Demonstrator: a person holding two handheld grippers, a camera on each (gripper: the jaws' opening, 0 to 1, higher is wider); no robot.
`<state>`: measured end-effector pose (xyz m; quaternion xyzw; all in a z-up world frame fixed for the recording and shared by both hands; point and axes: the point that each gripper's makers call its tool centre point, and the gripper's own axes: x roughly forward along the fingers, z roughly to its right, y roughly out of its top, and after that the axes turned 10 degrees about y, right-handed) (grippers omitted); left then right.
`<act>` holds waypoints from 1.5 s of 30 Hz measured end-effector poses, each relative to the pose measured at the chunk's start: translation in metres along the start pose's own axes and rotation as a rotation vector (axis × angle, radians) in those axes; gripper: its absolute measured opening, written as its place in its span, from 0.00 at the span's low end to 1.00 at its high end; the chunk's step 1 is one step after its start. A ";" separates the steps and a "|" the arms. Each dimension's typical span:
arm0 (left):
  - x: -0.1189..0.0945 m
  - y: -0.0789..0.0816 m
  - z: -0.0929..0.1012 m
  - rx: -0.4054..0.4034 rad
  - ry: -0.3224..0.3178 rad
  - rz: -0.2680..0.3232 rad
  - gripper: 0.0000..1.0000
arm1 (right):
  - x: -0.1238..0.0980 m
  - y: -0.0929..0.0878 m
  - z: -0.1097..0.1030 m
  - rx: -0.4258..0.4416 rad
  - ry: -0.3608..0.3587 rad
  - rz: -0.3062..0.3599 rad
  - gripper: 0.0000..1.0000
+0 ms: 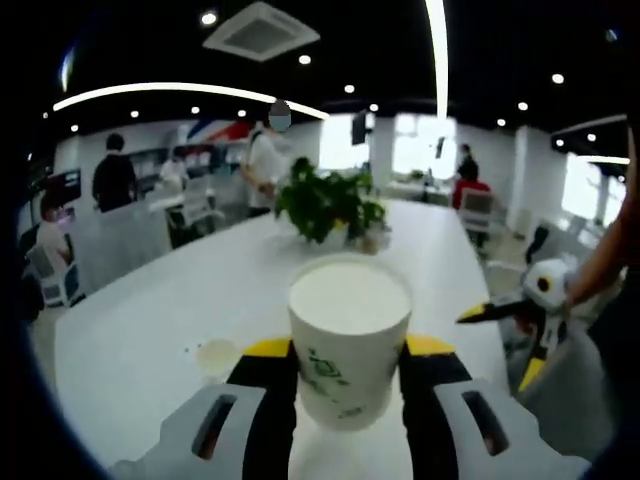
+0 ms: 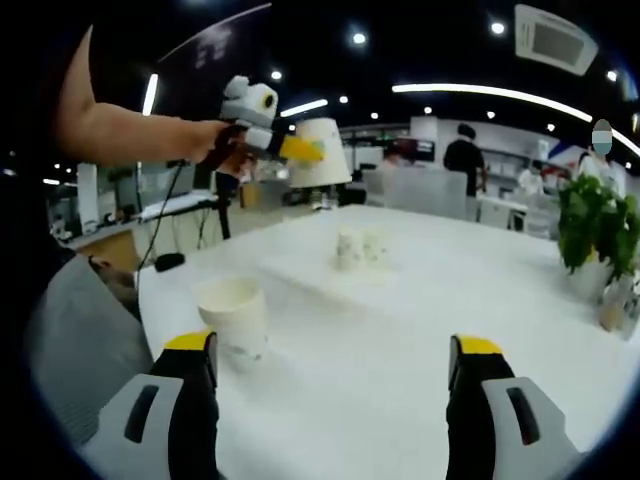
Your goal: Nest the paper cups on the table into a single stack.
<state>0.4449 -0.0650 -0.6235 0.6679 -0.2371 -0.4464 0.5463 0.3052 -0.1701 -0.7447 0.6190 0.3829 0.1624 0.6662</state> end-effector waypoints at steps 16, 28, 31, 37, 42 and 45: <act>-0.033 0.011 0.049 0.045 -0.074 0.057 0.38 | 0.001 0.006 -0.002 -0.019 0.005 0.014 0.94; -0.065 0.002 0.084 0.039 -0.119 0.084 0.38 | 0.002 0.009 -0.007 -0.042 0.024 0.014 0.94; -0.071 -0.005 0.088 0.040 -0.118 0.079 0.38 | 0.000 0.020 -0.007 -0.027 0.048 0.025 0.94; -0.081 -0.011 0.094 0.048 -0.115 0.078 0.38 | -0.005 0.066 -0.011 -0.073 0.117 0.079 0.92; -0.086 -0.006 0.099 0.042 -0.114 0.099 0.38 | -0.007 0.103 -0.029 -0.080 0.265 0.076 0.80; -0.089 0.000 0.104 0.042 -0.117 0.114 0.39 | -0.009 0.124 -0.040 -0.073 0.325 0.080 0.75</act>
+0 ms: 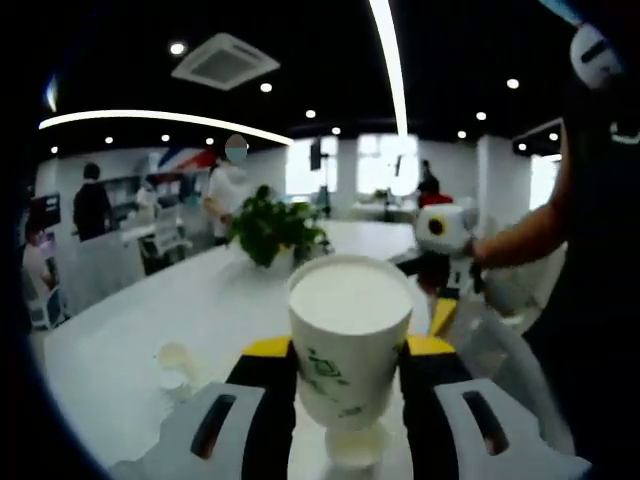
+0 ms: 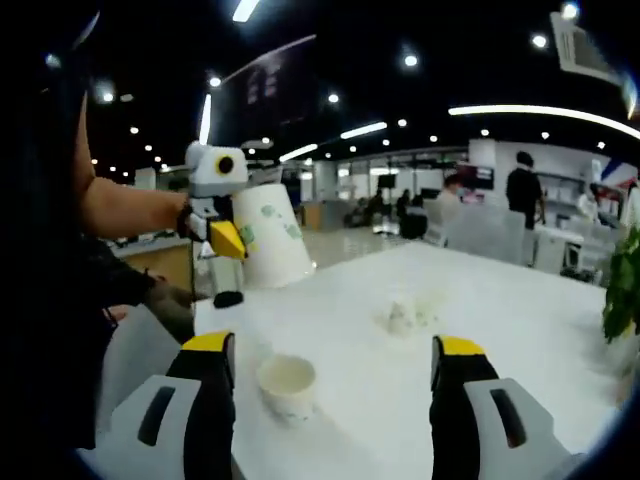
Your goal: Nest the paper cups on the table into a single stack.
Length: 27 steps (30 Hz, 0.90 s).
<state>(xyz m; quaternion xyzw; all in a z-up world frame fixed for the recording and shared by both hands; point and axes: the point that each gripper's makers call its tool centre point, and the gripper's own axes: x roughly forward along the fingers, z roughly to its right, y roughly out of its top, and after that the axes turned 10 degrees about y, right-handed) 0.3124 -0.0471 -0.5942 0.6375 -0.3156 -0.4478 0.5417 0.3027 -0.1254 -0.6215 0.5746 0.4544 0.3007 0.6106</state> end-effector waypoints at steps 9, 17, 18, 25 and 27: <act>-0.008 0.018 0.001 -0.005 0.006 0.059 0.38 | 0.007 0.059 -0.029 -0.041 0.162 0.045 0.65; -0.016 0.043 0.004 -0.073 0.002 0.157 0.38 | 0.013 0.067 -0.033 0.029 0.223 0.084 0.56; -0.017 0.045 0.004 -0.079 0.000 0.165 0.38 | 0.014 0.068 -0.032 0.039 0.227 0.089 0.55; -0.021 0.057 0.008 -0.118 -0.014 0.229 0.38 | 0.023 0.070 -0.047 0.112 0.312 0.104 0.47; -0.021 0.057 0.009 -0.121 -0.018 0.235 0.38 | 0.024 0.074 -0.051 0.126 0.331 0.120 0.46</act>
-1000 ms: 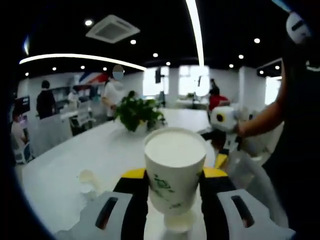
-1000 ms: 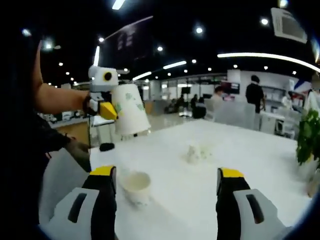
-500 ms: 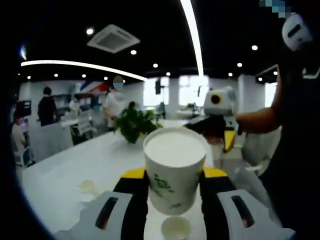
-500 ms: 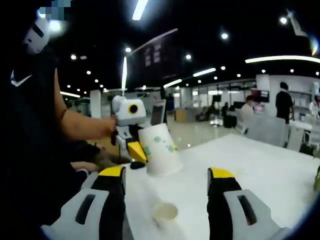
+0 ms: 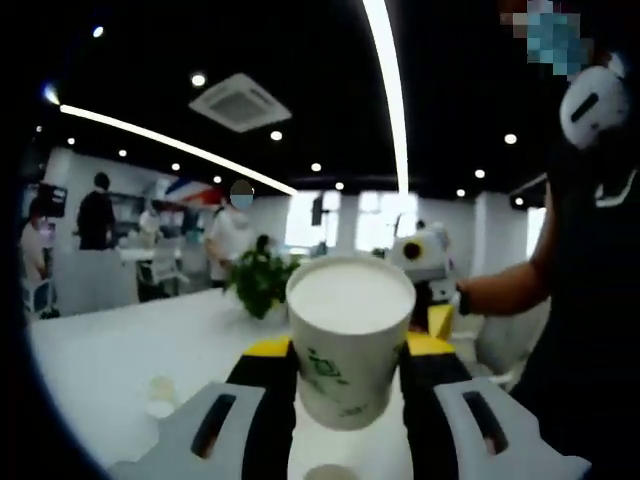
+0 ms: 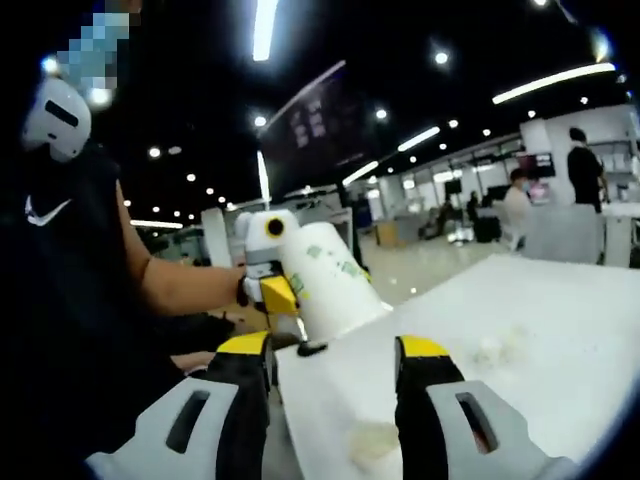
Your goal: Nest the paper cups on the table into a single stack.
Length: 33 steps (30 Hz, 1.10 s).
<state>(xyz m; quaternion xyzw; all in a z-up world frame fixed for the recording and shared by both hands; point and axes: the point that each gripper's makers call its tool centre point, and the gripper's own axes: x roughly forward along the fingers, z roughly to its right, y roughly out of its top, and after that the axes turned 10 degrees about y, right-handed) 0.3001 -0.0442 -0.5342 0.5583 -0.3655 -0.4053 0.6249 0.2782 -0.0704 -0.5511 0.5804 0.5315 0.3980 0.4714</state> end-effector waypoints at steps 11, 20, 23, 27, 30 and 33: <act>-0.006 -0.006 0.010 -0.029 -0.046 -0.009 0.38 | 0.004 0.002 -0.014 0.134 0.093 0.044 0.38; -0.006 0.004 0.007 -0.032 -0.027 0.030 0.37 | 0.005 -0.002 -0.006 0.150 0.057 0.063 0.43; -0.006 0.008 0.008 -0.039 -0.031 0.047 0.37 | 0.006 -0.002 -0.011 0.174 0.077 0.074 0.40; -0.005 0.002 0.013 -0.022 -0.048 0.030 0.37 | 0.012 0.005 -0.015 0.173 0.085 0.105 0.39; -0.006 -0.018 0.012 0.012 -0.050 -0.056 0.37 | 0.012 0.012 -0.016 0.181 0.096 0.128 0.34; -0.007 -0.027 0.010 0.031 -0.059 -0.093 0.37 | 0.012 0.015 -0.015 0.188 0.100 0.138 0.32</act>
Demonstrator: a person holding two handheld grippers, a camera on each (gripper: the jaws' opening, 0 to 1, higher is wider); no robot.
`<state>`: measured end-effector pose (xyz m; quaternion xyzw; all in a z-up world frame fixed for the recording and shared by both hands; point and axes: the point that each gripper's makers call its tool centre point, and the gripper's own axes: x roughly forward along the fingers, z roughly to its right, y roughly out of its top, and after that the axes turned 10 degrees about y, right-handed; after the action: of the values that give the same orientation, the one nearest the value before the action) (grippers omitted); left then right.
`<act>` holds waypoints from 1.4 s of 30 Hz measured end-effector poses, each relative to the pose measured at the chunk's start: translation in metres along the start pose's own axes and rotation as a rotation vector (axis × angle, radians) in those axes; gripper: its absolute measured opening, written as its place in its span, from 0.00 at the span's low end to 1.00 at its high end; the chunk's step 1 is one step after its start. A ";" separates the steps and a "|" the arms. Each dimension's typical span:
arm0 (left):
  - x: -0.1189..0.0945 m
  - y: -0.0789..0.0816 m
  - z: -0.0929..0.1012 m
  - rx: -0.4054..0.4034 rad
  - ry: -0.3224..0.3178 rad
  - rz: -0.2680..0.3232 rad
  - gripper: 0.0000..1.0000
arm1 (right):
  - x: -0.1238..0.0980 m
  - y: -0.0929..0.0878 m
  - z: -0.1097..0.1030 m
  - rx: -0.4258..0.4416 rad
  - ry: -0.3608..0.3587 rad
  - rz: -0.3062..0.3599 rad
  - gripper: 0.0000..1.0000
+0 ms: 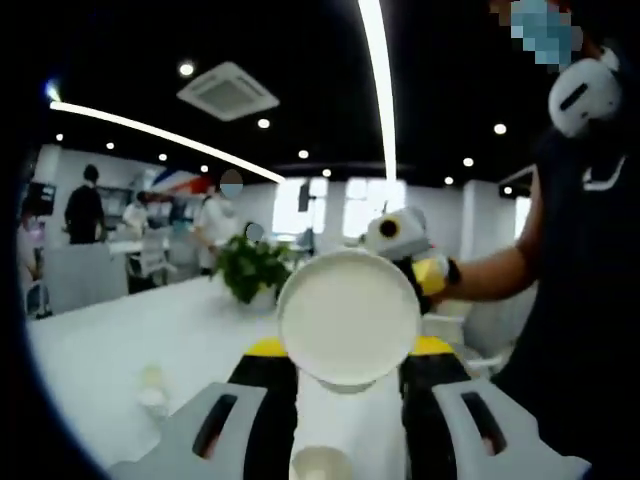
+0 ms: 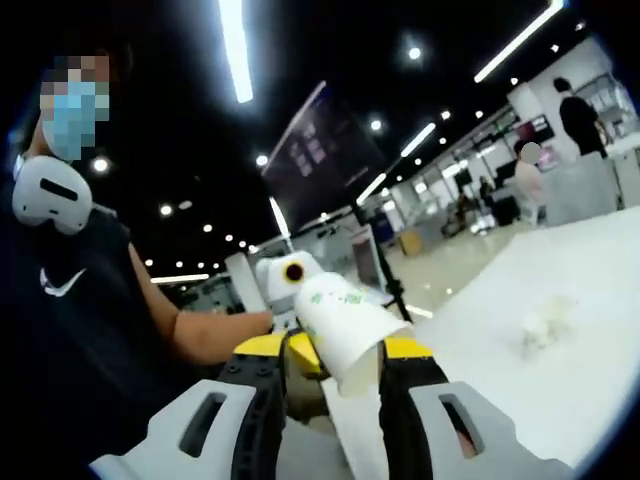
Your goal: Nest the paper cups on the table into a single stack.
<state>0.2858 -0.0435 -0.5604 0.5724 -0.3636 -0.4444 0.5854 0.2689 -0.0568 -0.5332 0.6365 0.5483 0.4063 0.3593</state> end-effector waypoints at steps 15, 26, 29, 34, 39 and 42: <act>-0.002 0.002 0.012 0.006 -0.039 0.005 0.36 | 0.003 0.011 -0.019 0.073 0.110 0.022 0.02; -0.008 -0.008 -0.006 -0.015 0.076 -0.034 0.64 | -0.001 0.029 -0.027 -0.077 0.075 -0.064 0.00; -0.014 -0.023 -0.017 -0.002 0.159 -0.085 0.71 | -0.001 0.035 -0.027 -0.177 0.055 -0.112 0.00; -0.030 -0.051 -0.035 -0.014 0.277 -0.136 0.85 | -0.003 0.039 -0.023 -0.282 -0.005 -0.276 0.00; -0.052 -0.066 -0.046 -0.029 0.376 -0.132 0.96 | -0.007 0.043 -0.016 -0.345 -0.056 -0.465 0.00; -0.065 -0.077 -0.050 -0.047 0.428 -0.146 0.97 | -0.007 0.046 -0.011 -0.382 -0.082 -0.563 0.00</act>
<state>0.3023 0.0390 -0.6358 0.6645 -0.1783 -0.3624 0.6287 0.2767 -0.0702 -0.4881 0.3971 0.6017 0.3607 0.5918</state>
